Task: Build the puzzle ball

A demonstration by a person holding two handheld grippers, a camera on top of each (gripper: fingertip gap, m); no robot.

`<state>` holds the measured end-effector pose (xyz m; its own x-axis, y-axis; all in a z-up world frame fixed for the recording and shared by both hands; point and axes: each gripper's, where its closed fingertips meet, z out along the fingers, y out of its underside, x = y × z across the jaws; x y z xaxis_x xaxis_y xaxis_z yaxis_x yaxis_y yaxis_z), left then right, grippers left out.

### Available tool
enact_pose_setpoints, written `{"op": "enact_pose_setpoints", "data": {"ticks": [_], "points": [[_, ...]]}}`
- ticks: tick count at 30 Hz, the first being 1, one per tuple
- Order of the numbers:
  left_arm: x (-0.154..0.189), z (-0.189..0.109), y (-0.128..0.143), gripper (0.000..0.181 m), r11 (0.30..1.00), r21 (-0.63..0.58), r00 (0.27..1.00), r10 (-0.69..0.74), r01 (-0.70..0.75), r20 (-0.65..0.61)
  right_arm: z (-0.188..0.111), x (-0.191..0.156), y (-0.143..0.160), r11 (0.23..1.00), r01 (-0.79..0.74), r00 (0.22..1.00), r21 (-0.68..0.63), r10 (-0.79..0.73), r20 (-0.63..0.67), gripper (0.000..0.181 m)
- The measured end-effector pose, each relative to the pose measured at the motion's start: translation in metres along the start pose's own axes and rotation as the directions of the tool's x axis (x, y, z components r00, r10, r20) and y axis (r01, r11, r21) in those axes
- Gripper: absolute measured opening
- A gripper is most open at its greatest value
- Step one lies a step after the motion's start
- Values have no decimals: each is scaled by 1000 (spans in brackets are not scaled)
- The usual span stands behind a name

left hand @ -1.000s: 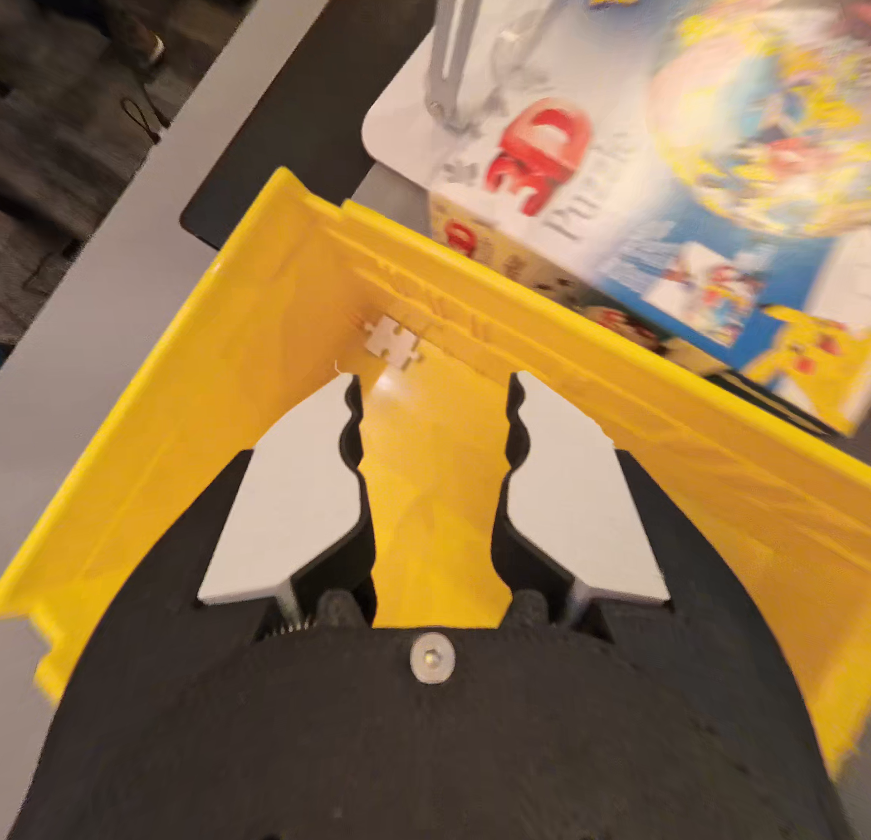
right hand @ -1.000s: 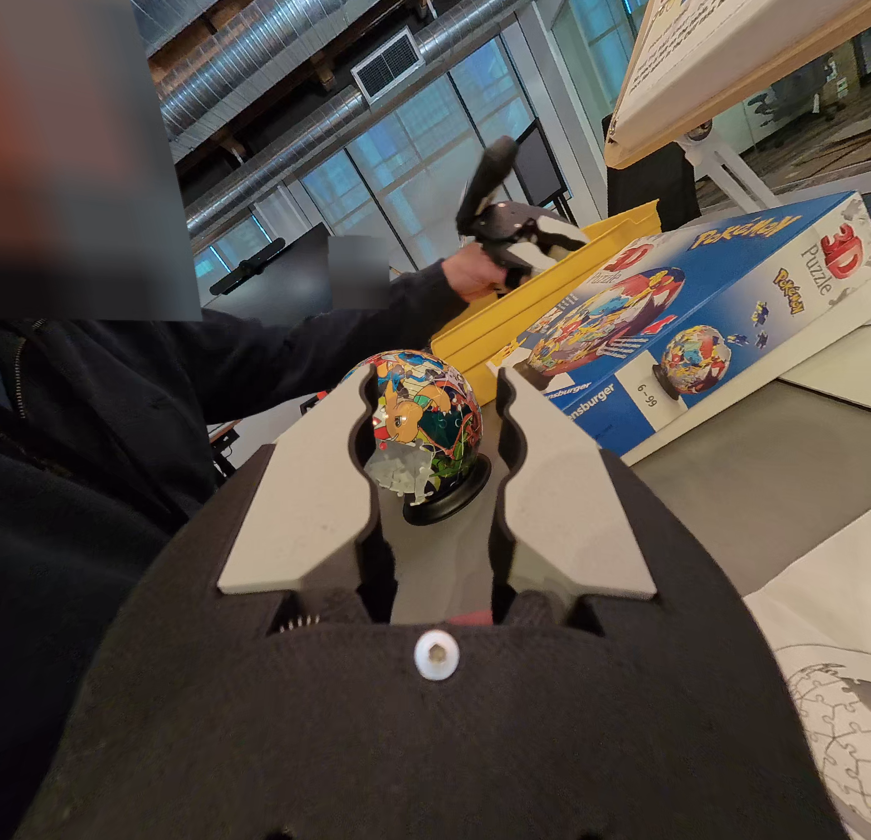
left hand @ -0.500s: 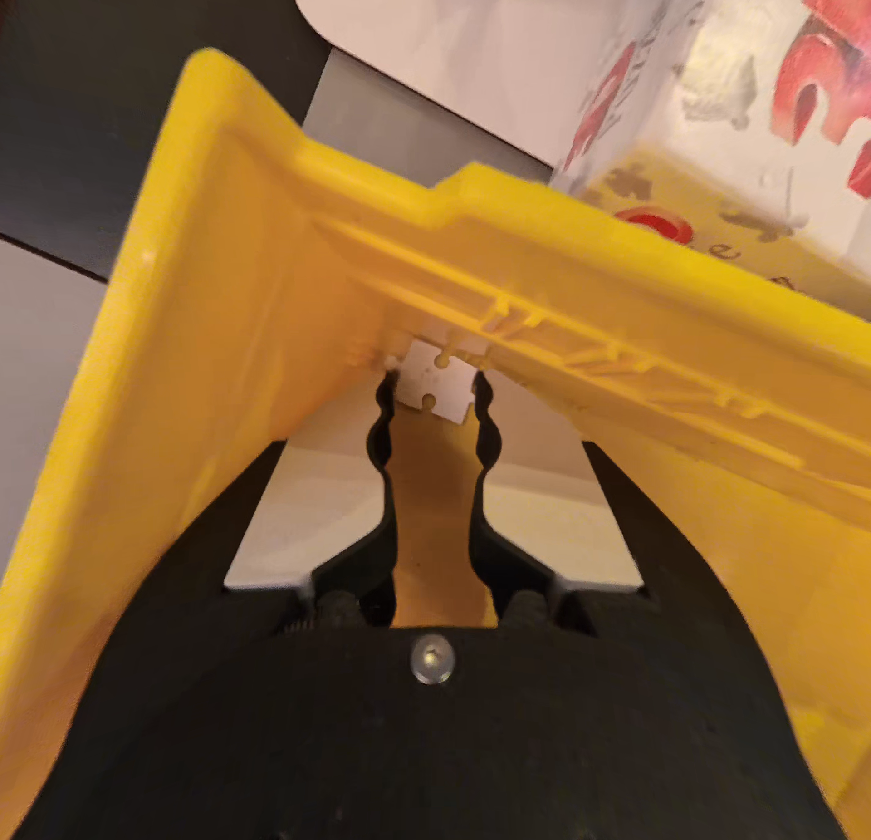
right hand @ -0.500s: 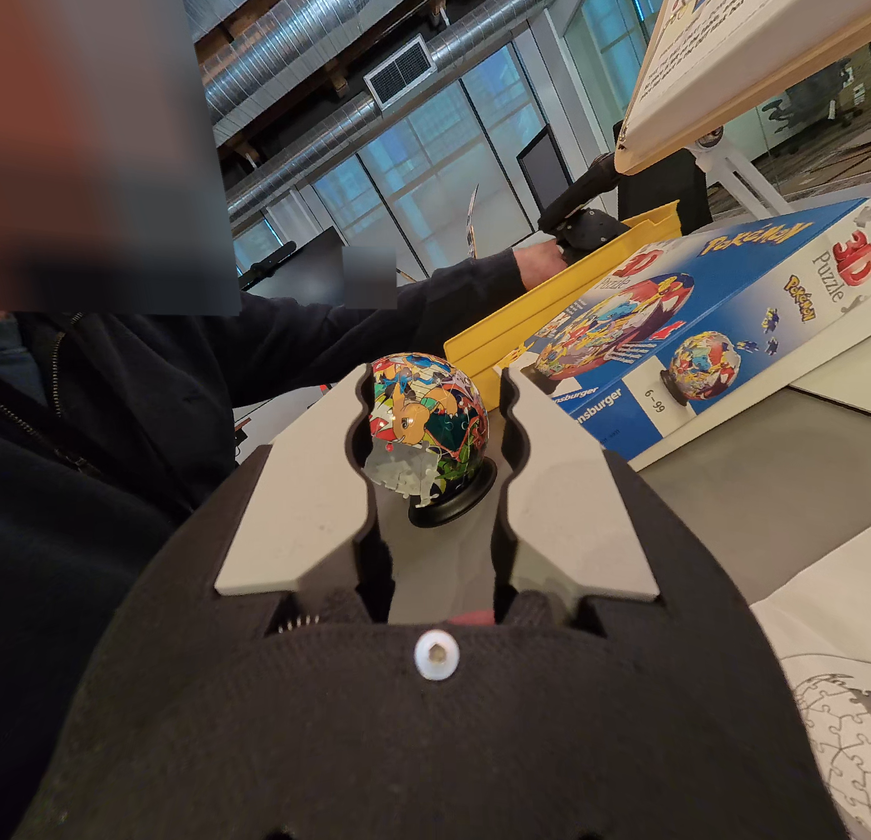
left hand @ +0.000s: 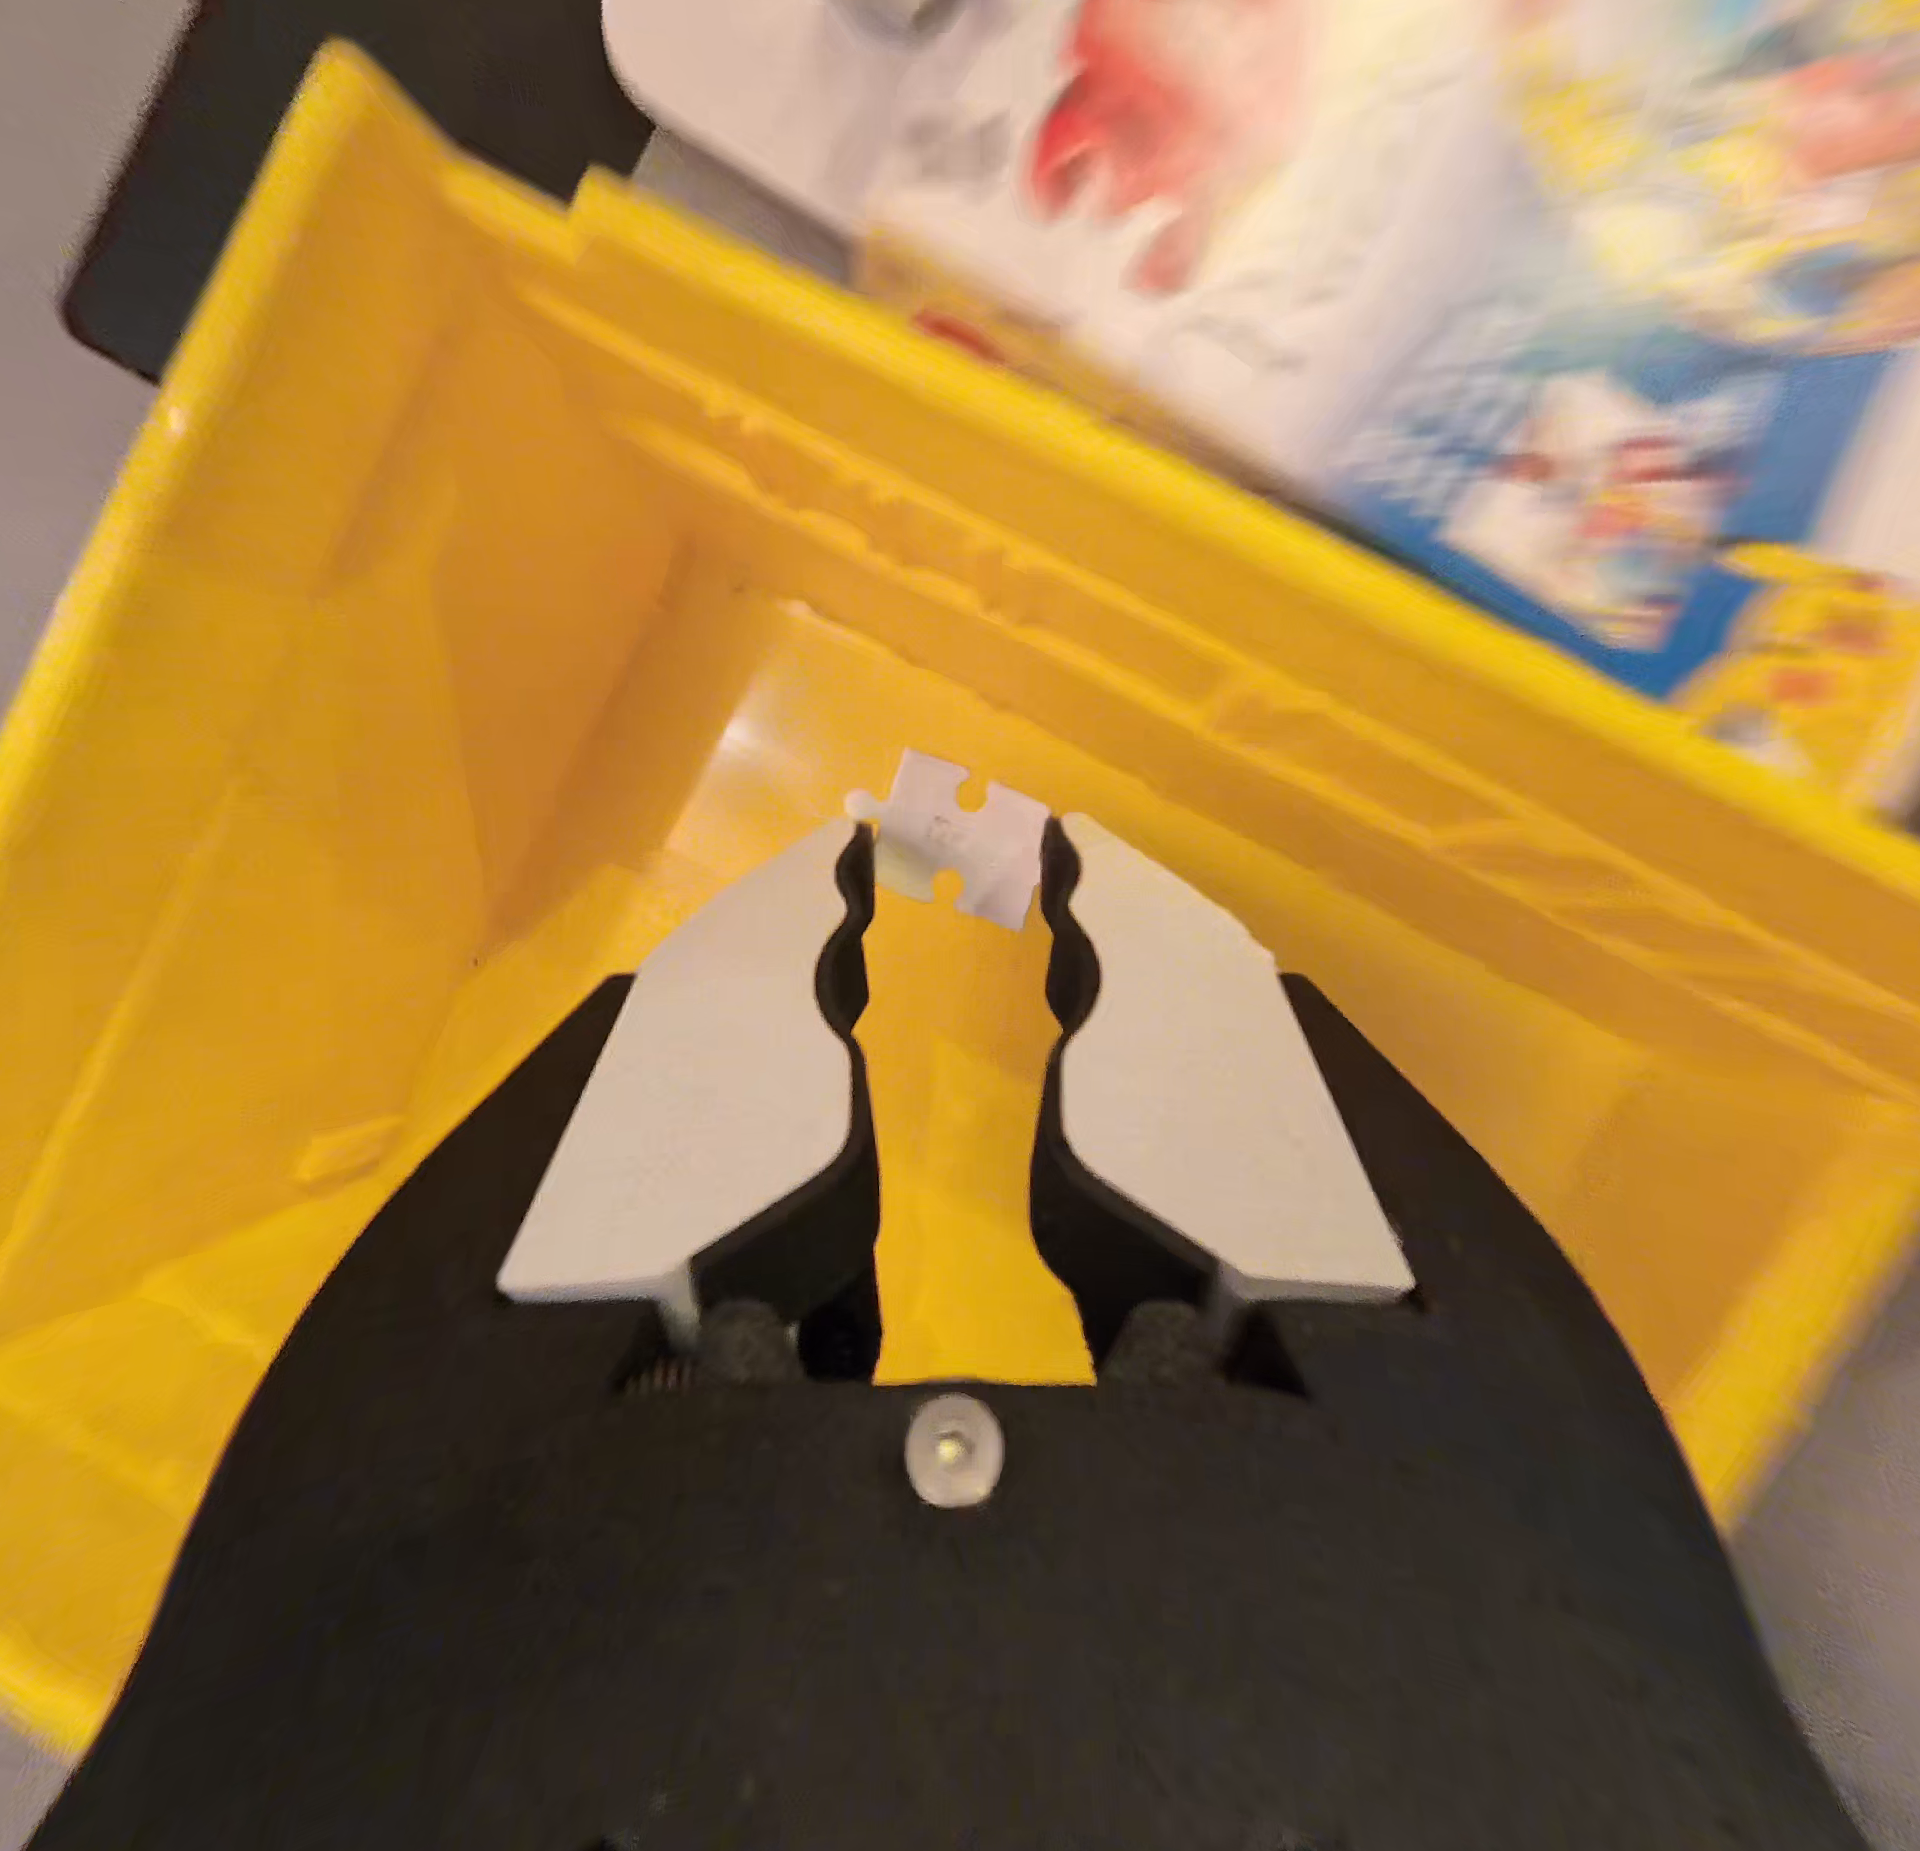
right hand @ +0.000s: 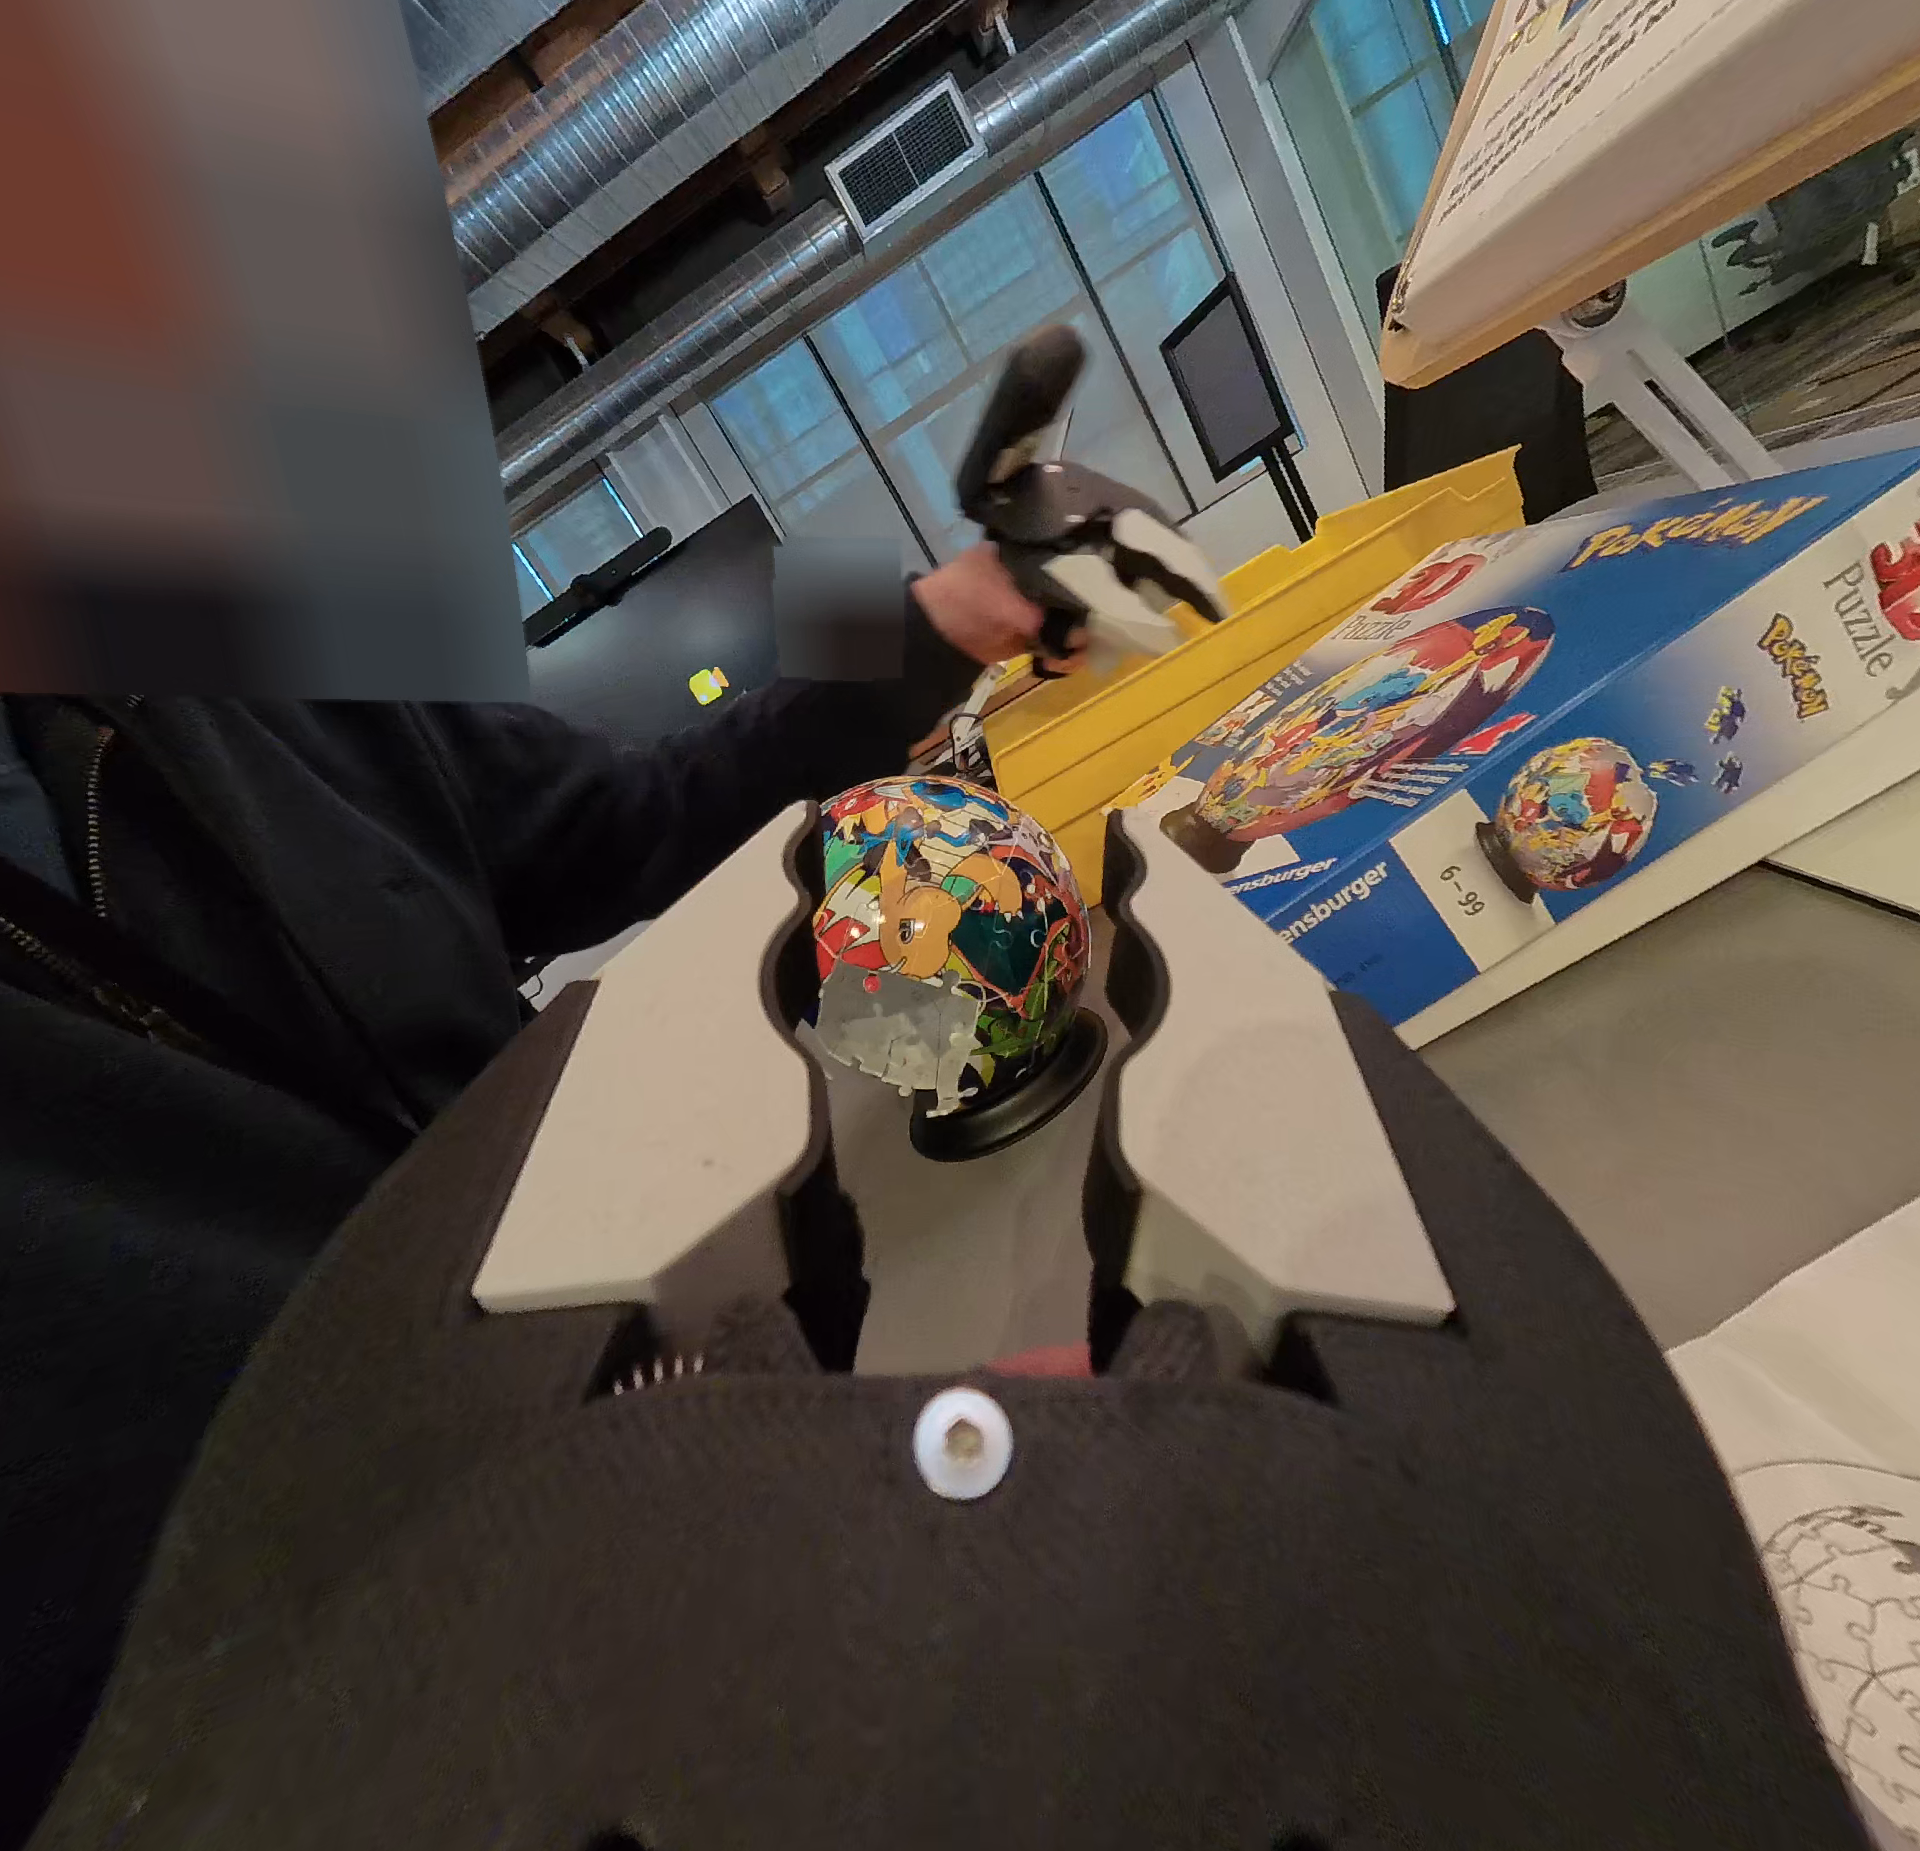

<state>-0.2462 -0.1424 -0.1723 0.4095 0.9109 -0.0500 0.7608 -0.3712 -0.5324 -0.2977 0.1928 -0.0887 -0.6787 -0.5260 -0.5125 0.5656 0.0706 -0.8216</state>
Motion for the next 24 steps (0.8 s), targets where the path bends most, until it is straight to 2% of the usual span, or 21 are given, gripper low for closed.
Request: {"op": "enact_pose_setpoints", "data": {"ticks": [2, 5, 9, 11, 12, 14, 15, 16, 18, 19, 21, 22, 24], "points": [[37, -38, -9, 31, 998, 67, 1000, 10, -9, -13, 0, -1, 0, 1000, 1, 1000, 0, -1, 3, 52], [121, -75, -9, 31, 988, 122, 994, 99, -92, -56, 0, -2, 1, 1000, 10, 1000, -4, -10, 6, 52], [234, -66, 33, 30, 982, -2, 975, 185, -187, -119, 1, -4, 2, 1000, 24, 1000, -12, -24, 10, 51], [279, -50, 48, 31, 990, -21, 971, 135, -142, -197, 1, -5, 3, 999, 31, 999, -16, -30, 11, 51], [291, -39, 55, 31, 991, -23, 972, 122, -129, -202, 1, -6, 3, 999, 33, 999, -17, -33, 12, 51], [299, -22, 72, 31, 996, -49, 977, 65, -76, -204, 1, -7, 4, 999, 38, 999, -20, -38, 12, 51], [302, -17, 76, 44, 998, -47, 975, 23, -34, -221, 1, -7, 4, 999, 41, 999, -20, -40, 11, 51], [300, -17, 79, 57, 998, -58, 978, 12, -25, -210, 1, -7, 4, 999, 43, 999, -19, -43, 11, 51], [291, -32, 66, 62, 1000, 8, 981, 18, -17, -195, 2, -7, 5, 999, 42, 999, -24, -42, 14, 50], [275, -43, 56, 59, 999, 42, 988, 11, -5, -154, 2, -8, 5, 999, 42, 999, -25, -42, 16, 50], [221, -67, 38, 49, 997, 80, 1000, 11, -12, 16, 2, -8, 5, 999, 44, 999, -27, -43, 19, 50], [194, -75, 34, 46, 998, 69, 997, 10, -15, 72, 2, -8, 5, 999, 45, 999, -28, -45, 20, 50], [137, -78, 47, 49, 998, -60, 987, 4, 6, 159, 2, -9, 6, 998, 50, 999, -29, -49, 20, 50]]}}
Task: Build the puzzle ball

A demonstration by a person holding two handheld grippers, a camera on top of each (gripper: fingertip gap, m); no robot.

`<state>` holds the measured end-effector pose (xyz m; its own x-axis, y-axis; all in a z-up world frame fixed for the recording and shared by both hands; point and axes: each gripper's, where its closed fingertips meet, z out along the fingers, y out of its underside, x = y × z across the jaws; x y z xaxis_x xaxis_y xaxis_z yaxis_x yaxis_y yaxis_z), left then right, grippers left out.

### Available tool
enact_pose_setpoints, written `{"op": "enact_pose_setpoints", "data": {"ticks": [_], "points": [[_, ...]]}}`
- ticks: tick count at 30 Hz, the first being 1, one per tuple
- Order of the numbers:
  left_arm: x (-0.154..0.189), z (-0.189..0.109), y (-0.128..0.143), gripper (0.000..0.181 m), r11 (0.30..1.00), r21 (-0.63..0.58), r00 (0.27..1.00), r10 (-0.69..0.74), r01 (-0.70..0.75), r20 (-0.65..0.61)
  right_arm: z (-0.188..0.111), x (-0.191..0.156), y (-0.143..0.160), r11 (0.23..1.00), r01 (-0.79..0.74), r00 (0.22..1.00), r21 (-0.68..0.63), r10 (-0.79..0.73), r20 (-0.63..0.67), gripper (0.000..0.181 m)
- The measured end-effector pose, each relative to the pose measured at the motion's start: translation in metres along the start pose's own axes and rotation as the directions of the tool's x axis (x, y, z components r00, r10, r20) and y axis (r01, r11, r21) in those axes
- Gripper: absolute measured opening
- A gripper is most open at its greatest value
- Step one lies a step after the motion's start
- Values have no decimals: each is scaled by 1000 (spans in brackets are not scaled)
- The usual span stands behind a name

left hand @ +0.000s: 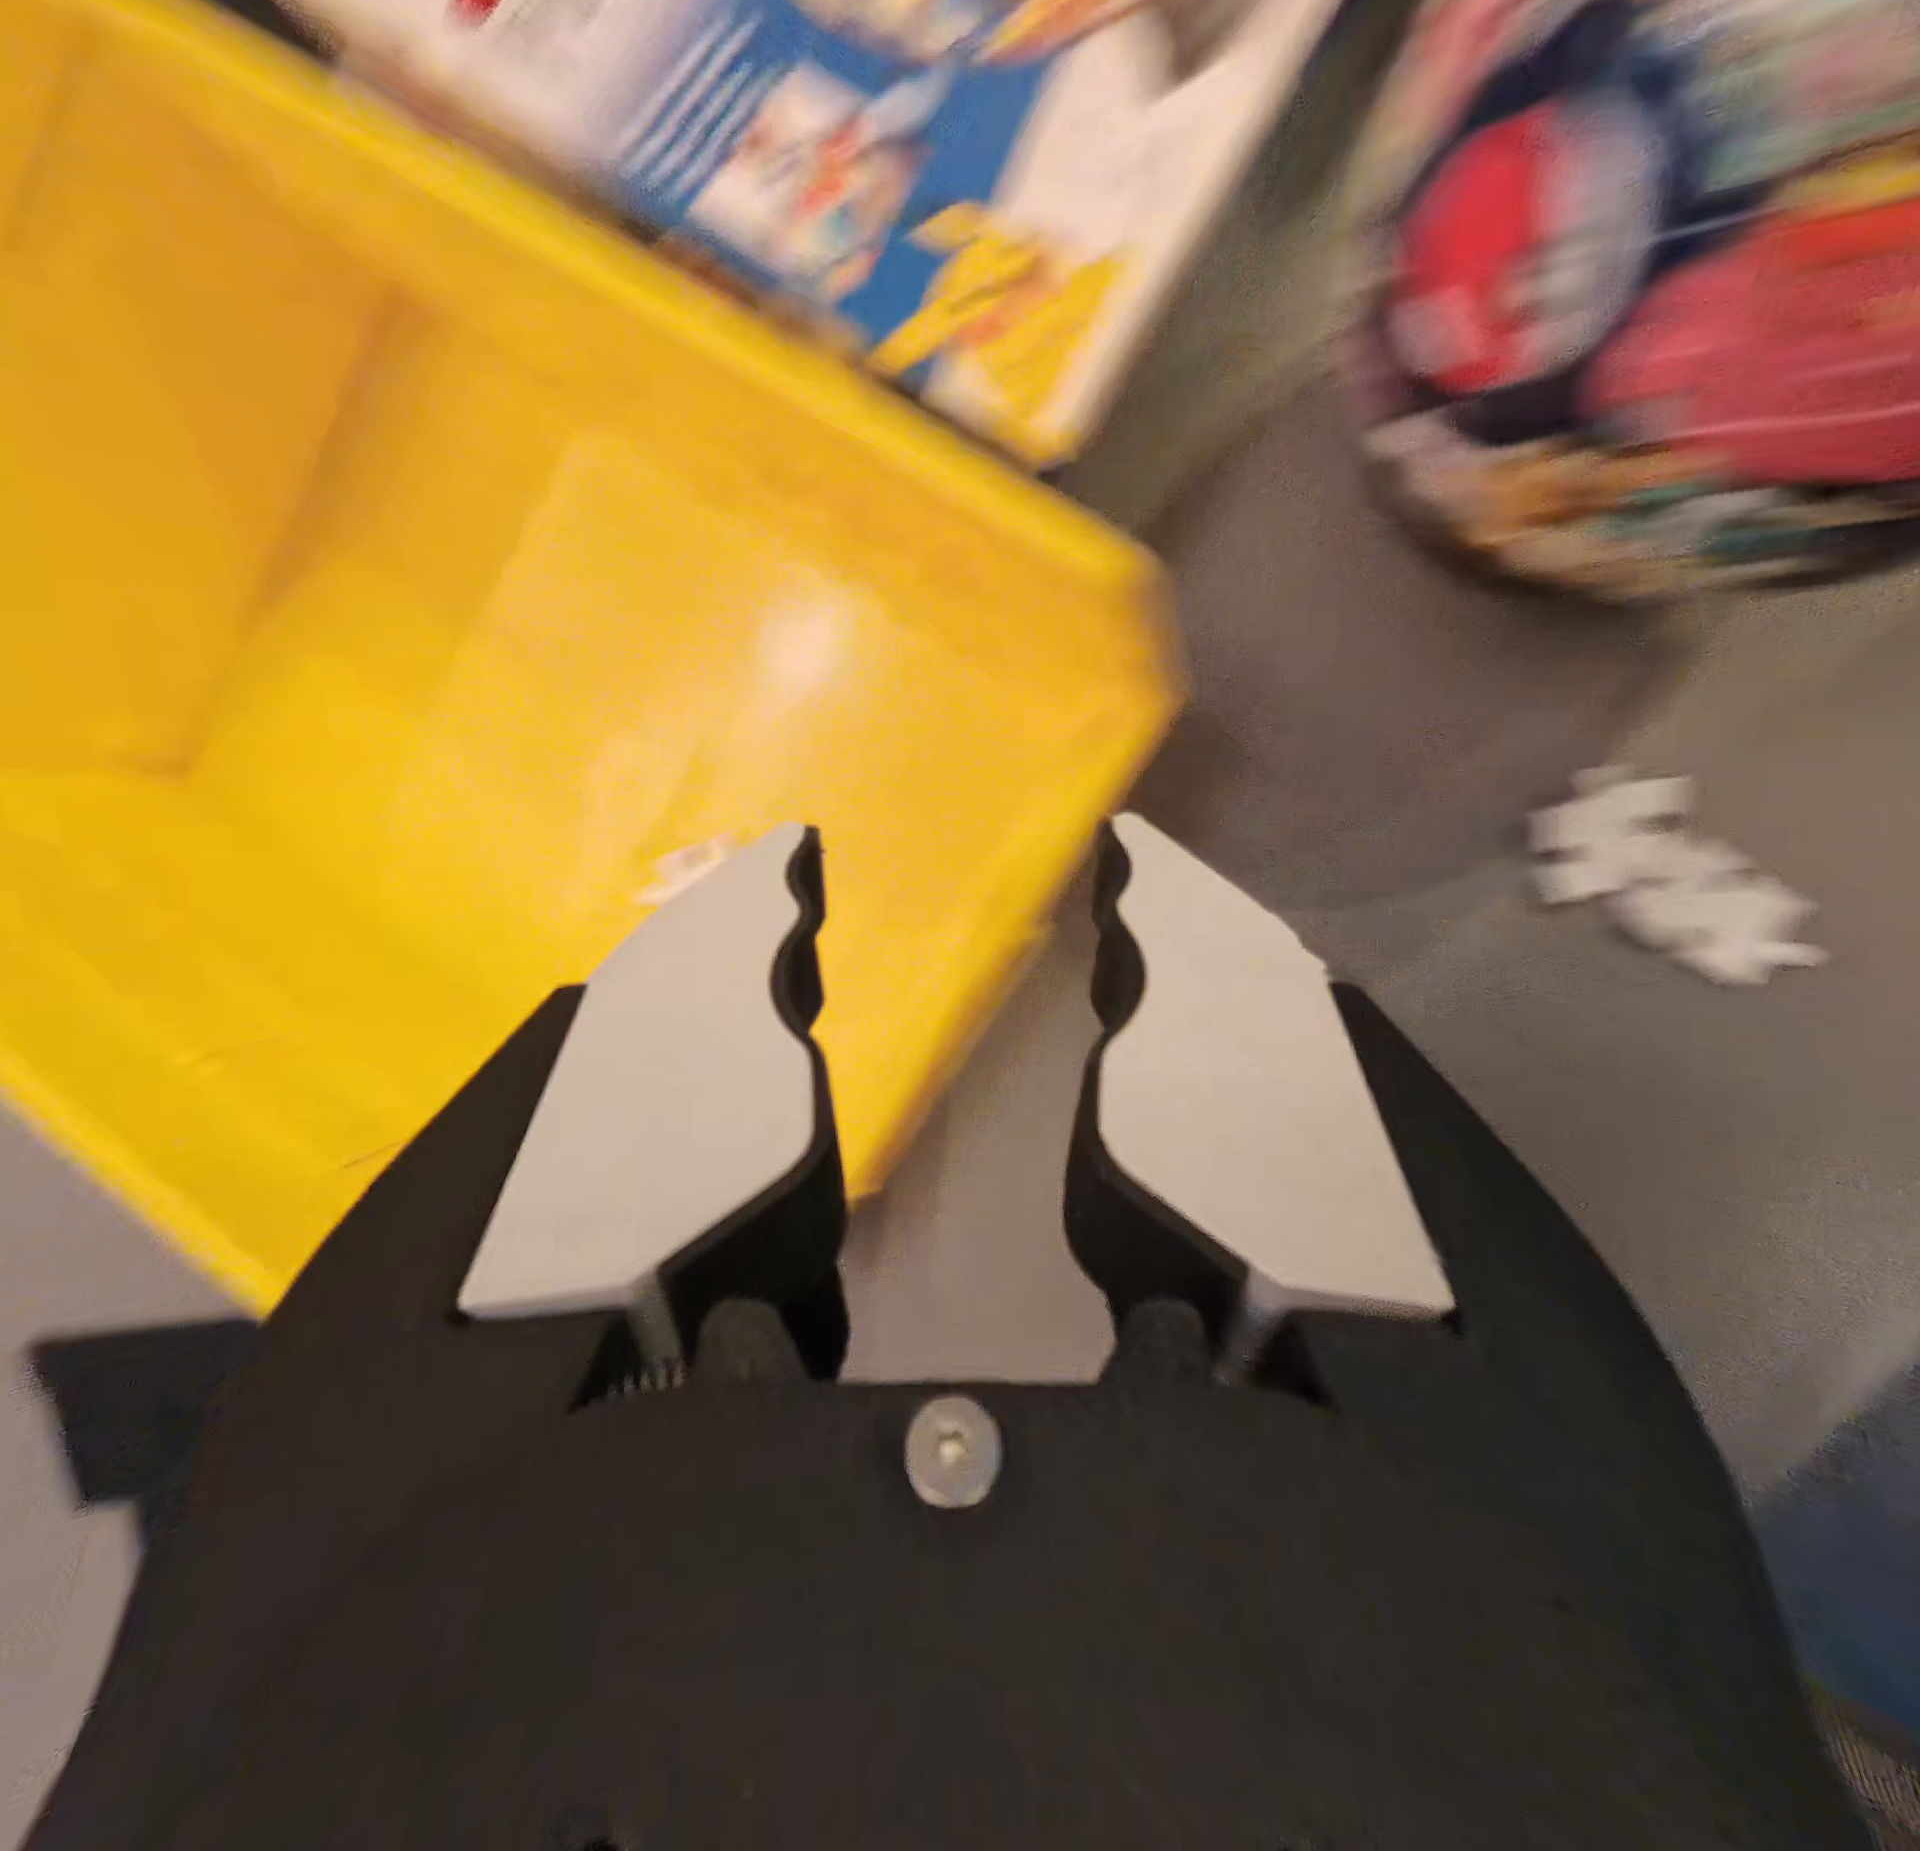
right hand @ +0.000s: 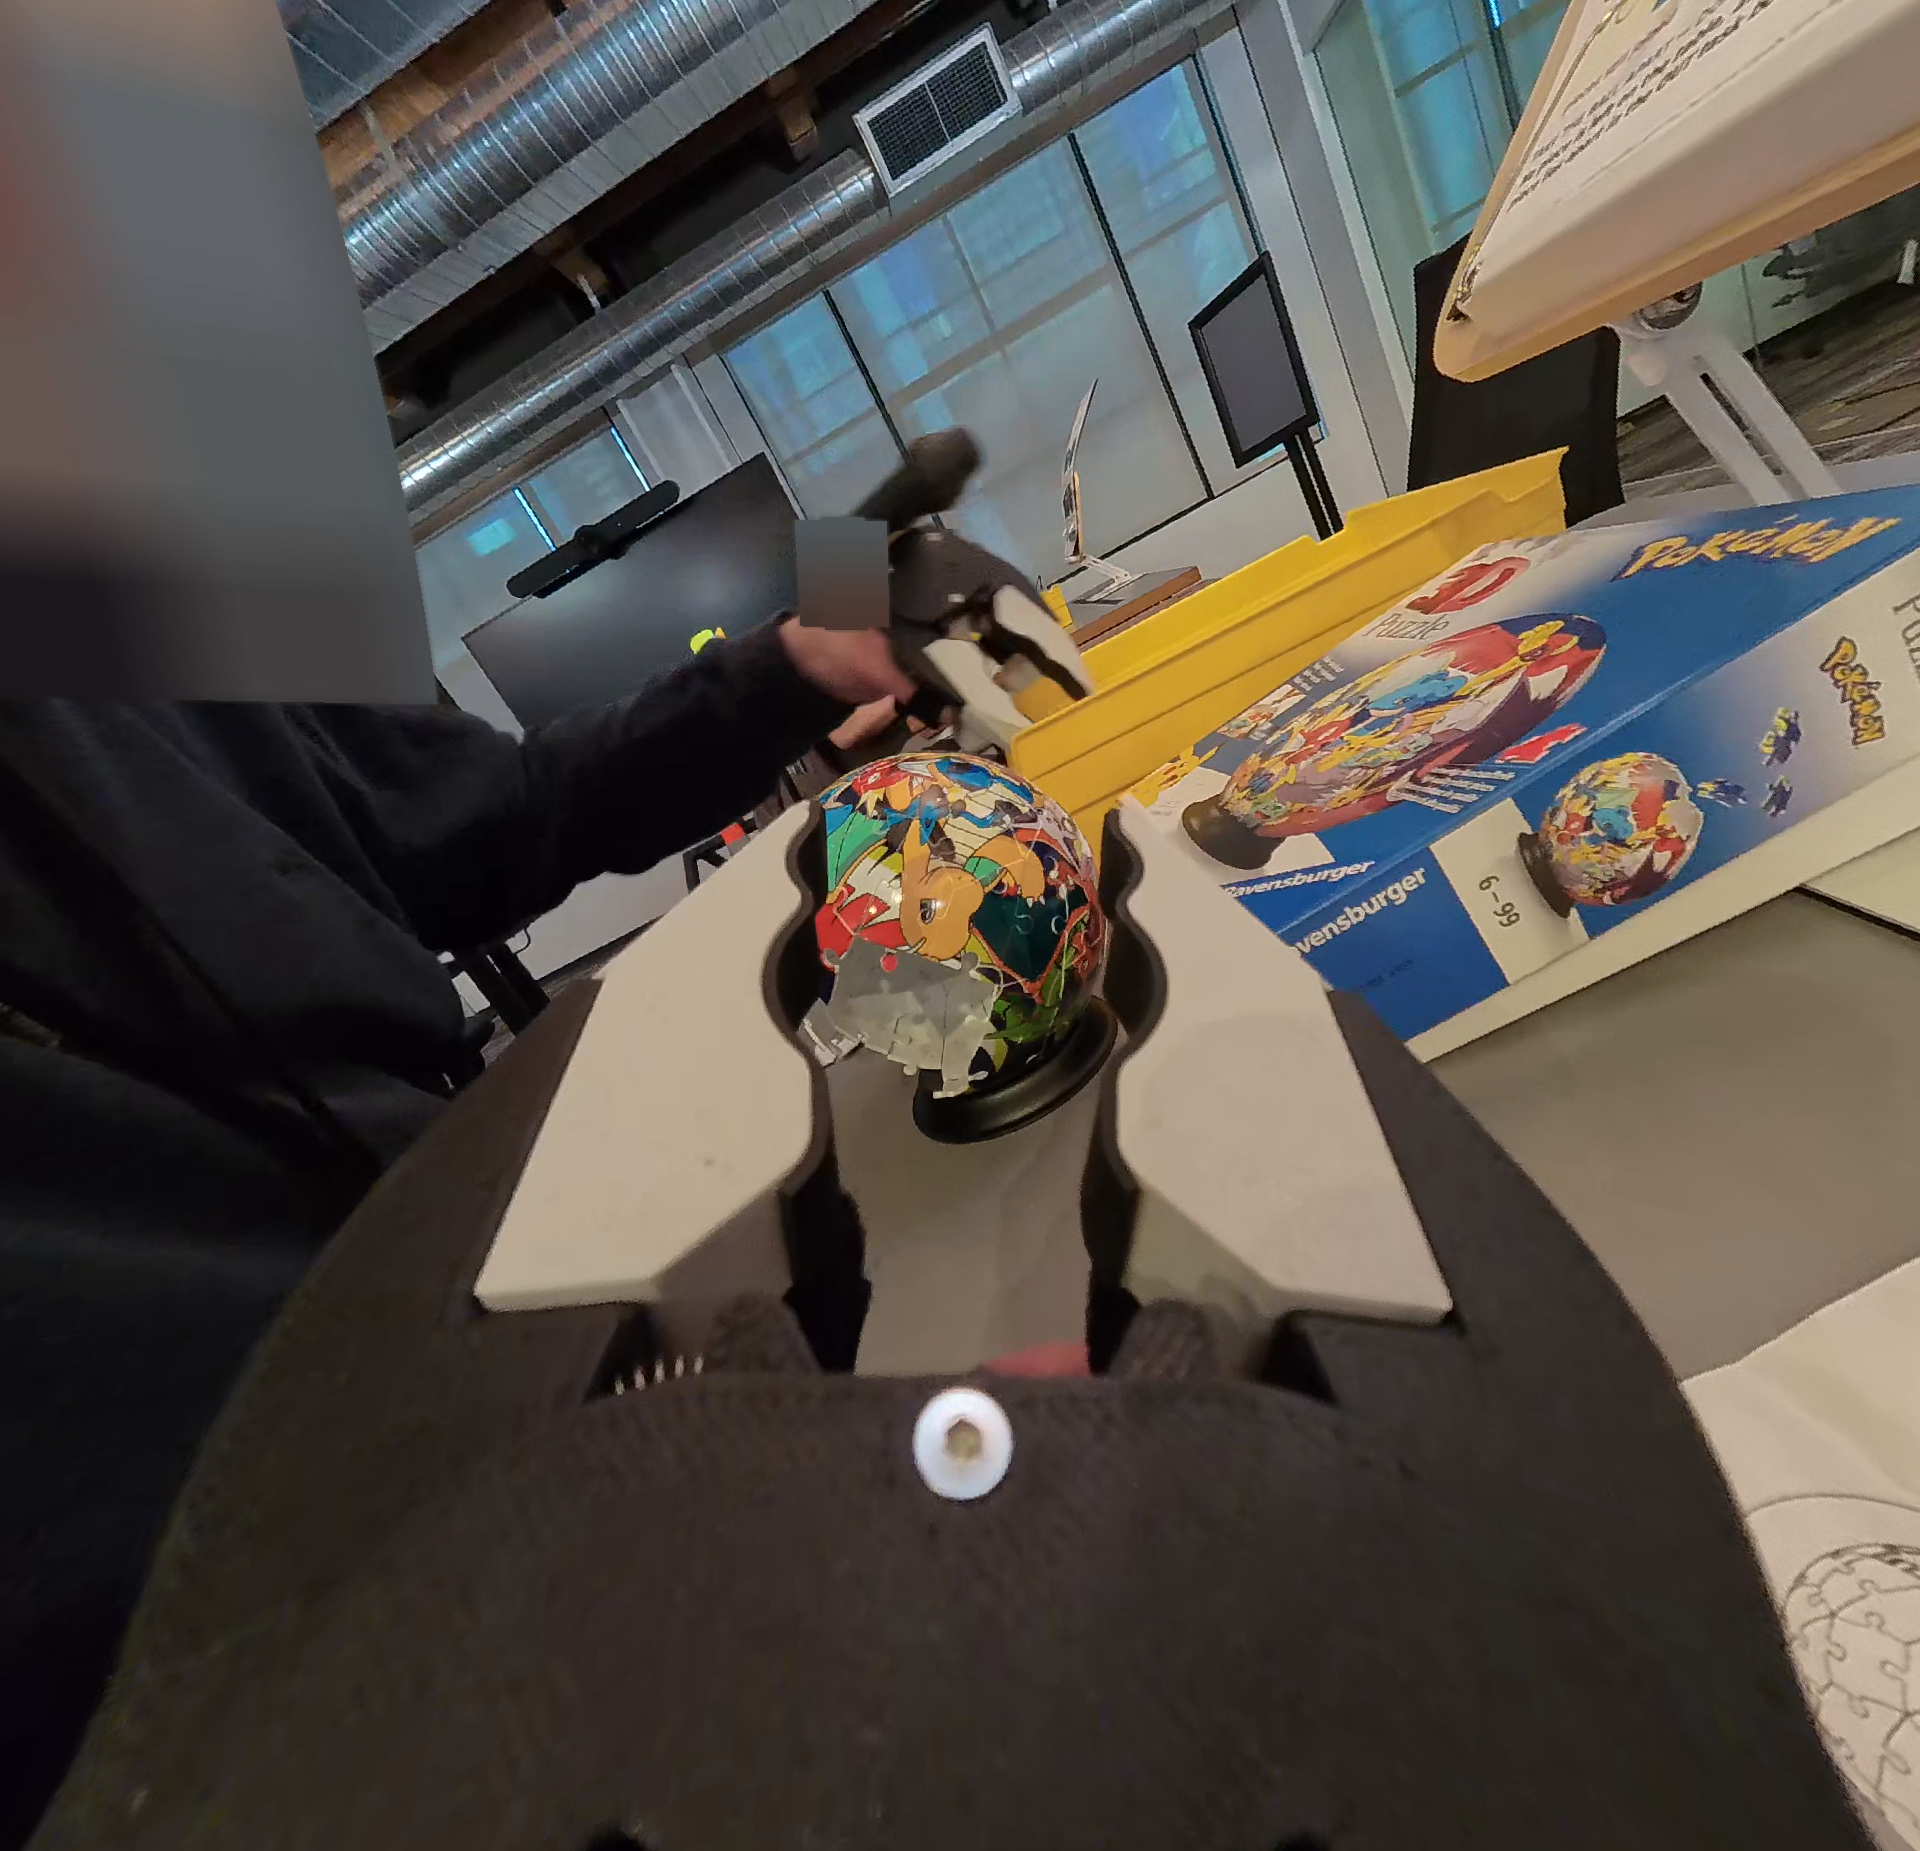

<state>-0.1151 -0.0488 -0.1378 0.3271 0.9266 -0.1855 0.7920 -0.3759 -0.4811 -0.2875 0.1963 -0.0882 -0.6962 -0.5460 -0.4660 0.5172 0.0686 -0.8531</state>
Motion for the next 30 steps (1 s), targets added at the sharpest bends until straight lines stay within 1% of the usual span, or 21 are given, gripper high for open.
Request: {"op": "enact_pose_setpoints", "data": {"ticks": [1, 2, 3, 4, 5, 7, 8, 9, 10, 11, 12, 13, 18, 19, 20, 21, 27, 30], "points": [[-23, 8, 9, 45, 998, -64, 1000, -24, 25, 11, 0, 0, 0, 1000, 1, 1000, -2, -1, 0, 50], [-34, 19, 19, 49, 989, -130, 996, -77, 71, -43, 0, 0, 1, 1000, 2, 1000, -3, -2, 1, 50], [-45, 31, 29, 54, 974, -202, 992, -113, 98, -64, 0, 0, 0, 1000, 2, 1000, -3, -2, 1, 50], [-59, 43, 38, 53, 965, -253, 996, -78, 66, -39, 0, 0, 0, 1000, 3, 1000, -2, -3, 1, 50], [-65, 54, 46, 51, 956, -294, 998, -40, 22, -53, 0, -1, 0, 1000, 4, 1000, -2, -4, 2, 50], [-71, 72, 64, 56, 917, -397, 993, -84, 46, -79, 1, -1, 1, 1000, 7, 1000, -6, -6, 4, 50], [-74, 78, 68, 55, 909, -416, 994, -63, 23, -84, 1, -2, 1, 1000, 8, 1000, -8, -8, 5, 51], [-72, 80, 66, 48, 911, -411, 992, -60, 9, -111, 1, -2, 2, 1000, 8, 1000, -9, -8, 7, 51], [-72, 81, 66, 49, 904, -426, 990, -86, 29, -115, 1, -2, 2, 1000, 7, 1000, -12, -7, 9, 51], [-69, 81, 66, 43, 895, -444, 983, -115, 42, -140, 1, -2, 2, 1000, 7, 1000, -14, -7, 10, 51], [-69, 82, 65, 36, 894, -445, 981, -123, 42, -153, 1, -2, 3, 1000, 8, 1000, -15, -8, 10, 50], [-69, 83, 64, 22, 899, -437, 981, -111, 31, -159, 1, -3, 2, 1000, 10, 1000, -14, -10, 10, 50], [-68, 82, 64, 21, 903, -428, 984, -97, 24, -150, 3, -5, 5, 999, 18, 1000, -28, -17, 15, 50], [-66, 82, 63, 16, 904, -426, 982, -105, 29, -157, 3, -5, 5, 999, 18, 1000, -28, -17, 15, 50], [-68, 81, 64, 15, 905, -425, 985, -92, 22, -144, 3, -5, 5, 999, 18, 1000, -28, -18, 15, 50], [-68, 80, 64, 0, 901, -434, 988, -66, 1, -136, 3, -5, 5, 999, 18, 1000, -29, -18, 16, 50], [-68, 64, 48, 0, 925, -381, 991, -51, -1, -126, 3, -5, 5, 999, 20, 1000, -32, -20, 18, 50], [-80, 50, 49, 0, 916, -402, 997, -34, 3, -70, 4, -6, 7, 999, 21, 1000, -41, -20, 21, 50]]}}
